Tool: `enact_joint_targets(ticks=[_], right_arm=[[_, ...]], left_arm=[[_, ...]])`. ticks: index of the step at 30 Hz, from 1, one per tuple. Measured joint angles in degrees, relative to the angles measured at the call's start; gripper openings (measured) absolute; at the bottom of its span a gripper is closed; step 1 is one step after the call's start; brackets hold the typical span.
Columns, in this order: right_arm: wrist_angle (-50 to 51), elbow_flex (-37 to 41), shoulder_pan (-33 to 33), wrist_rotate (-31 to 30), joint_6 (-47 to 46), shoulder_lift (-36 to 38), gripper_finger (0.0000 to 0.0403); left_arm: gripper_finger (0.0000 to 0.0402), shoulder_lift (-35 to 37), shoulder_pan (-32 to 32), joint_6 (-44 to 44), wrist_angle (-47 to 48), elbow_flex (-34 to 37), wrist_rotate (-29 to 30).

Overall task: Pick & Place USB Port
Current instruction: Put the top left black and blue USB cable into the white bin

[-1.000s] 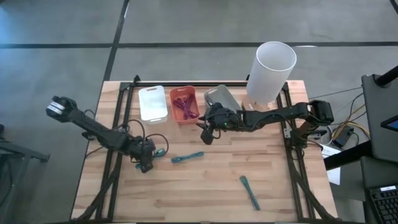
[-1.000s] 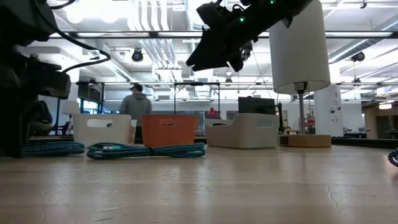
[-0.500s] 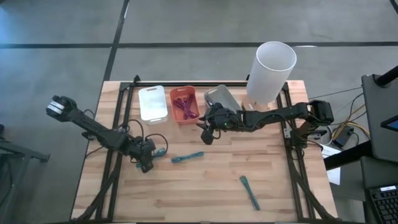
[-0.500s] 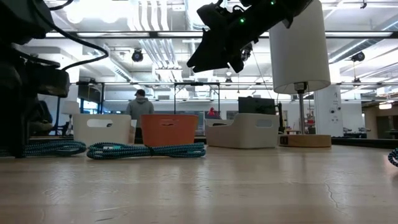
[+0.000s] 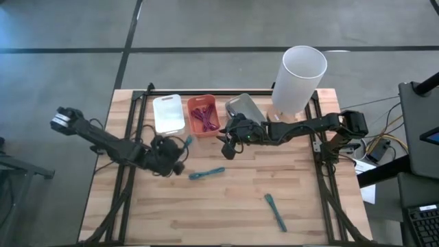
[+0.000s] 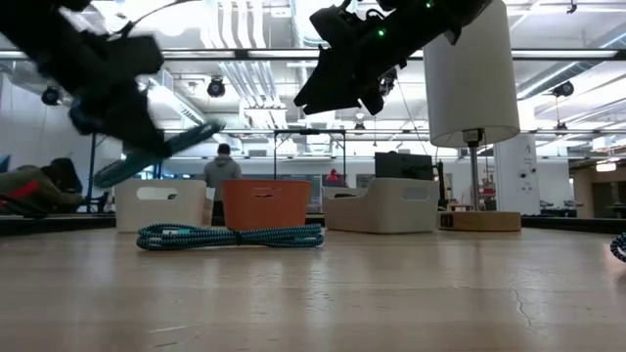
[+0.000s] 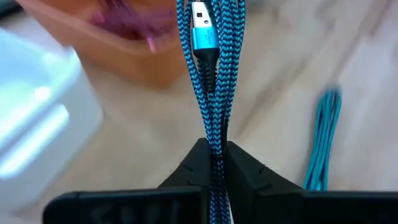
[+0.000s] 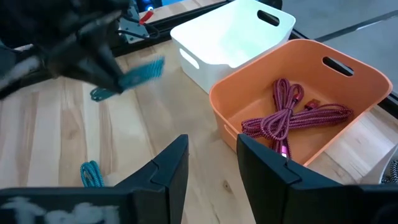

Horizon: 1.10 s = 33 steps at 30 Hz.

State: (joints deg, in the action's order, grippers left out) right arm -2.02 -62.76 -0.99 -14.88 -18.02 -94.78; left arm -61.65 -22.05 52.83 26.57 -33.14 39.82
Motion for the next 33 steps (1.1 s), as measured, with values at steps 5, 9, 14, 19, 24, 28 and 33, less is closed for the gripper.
enact_joint_targets(ticks=[5,9,14,19,24,28,33], right_arm=[[0.01,0.0,0.0,0.03,0.0,-0.02,0.0128],[0.0,0.02,0.0,0.05,-0.01,-0.09,0.0122],[0.0,0.02,0.0,0.12,0.0,-0.09,0.0117],[0.02,0.02,0.0,0.12,0.0,-0.09,0.0116],[0.0,0.02,0.0,0.1,0.0,-0.09,0.0122],[0.0,0.02,0.0,0.1,0.0,-0.09,0.0126],[0.0,0.04,0.0,0.08,0.0,-0.09,0.0119]], left_arm=[[0.0035,0.02,4.84,-3.88,1.07,-4.57,2.29],[0.0029,0.03,10.42,-4.81,5.41,-7.35,2.38],[0.0026,0.04,18.75,-4.73,11.99,-8.77,2.31],[0.0031,0.04,27.73,-5.93,13.39,-8.38,2.16],[0.0028,0.04,35.98,-7.99,13.04,-8.04,1.2],[0.0033,-0.02,40.93,-8.12,11.92,-7.92,1.2],[0.0035,-0.02,43.95,-8.16,10.69,-7.8,-1.1]])
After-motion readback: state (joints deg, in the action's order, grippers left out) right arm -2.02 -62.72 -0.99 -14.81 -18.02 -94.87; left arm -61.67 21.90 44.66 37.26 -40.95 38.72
